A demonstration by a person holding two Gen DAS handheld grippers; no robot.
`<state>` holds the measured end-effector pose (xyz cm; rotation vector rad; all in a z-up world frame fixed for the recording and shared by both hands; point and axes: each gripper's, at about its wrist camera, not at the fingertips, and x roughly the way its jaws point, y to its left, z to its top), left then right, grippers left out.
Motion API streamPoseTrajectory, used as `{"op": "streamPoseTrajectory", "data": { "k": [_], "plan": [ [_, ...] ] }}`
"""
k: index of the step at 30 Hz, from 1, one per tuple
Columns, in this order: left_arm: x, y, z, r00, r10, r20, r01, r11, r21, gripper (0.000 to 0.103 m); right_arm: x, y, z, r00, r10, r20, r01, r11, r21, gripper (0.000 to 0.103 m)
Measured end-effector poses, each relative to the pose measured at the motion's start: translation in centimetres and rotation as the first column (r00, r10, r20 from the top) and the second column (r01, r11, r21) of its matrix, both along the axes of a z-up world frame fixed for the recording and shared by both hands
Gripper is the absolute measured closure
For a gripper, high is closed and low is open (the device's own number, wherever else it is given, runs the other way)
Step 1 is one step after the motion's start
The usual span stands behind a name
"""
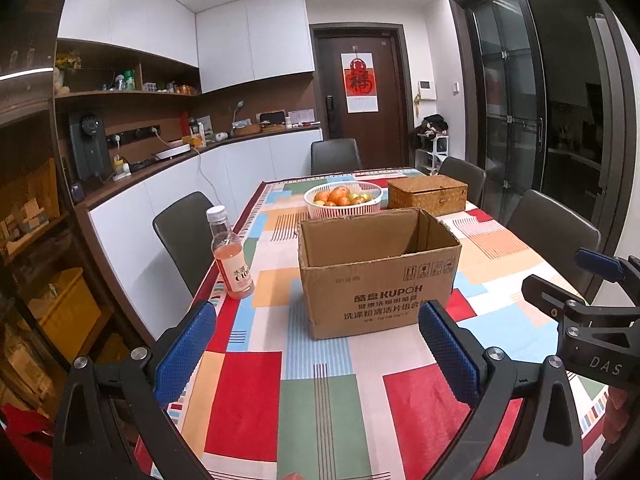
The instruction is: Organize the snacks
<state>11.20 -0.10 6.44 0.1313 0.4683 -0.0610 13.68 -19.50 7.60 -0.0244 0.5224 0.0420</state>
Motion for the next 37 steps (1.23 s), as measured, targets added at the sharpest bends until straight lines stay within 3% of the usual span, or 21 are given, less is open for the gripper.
{"op": "streamPoseTrajectory", "data": {
  "k": [37],
  "plan": [
    [-0.45, 0.03, 0.48, 1.0, 0.016, 0.02, -0.017, 1.0, 0.02, 0.0, -0.41, -0.36, 0.46, 1.0, 0.007, 0.011, -0.007, 1.0, 0.001, 0.015]
  ]
}}
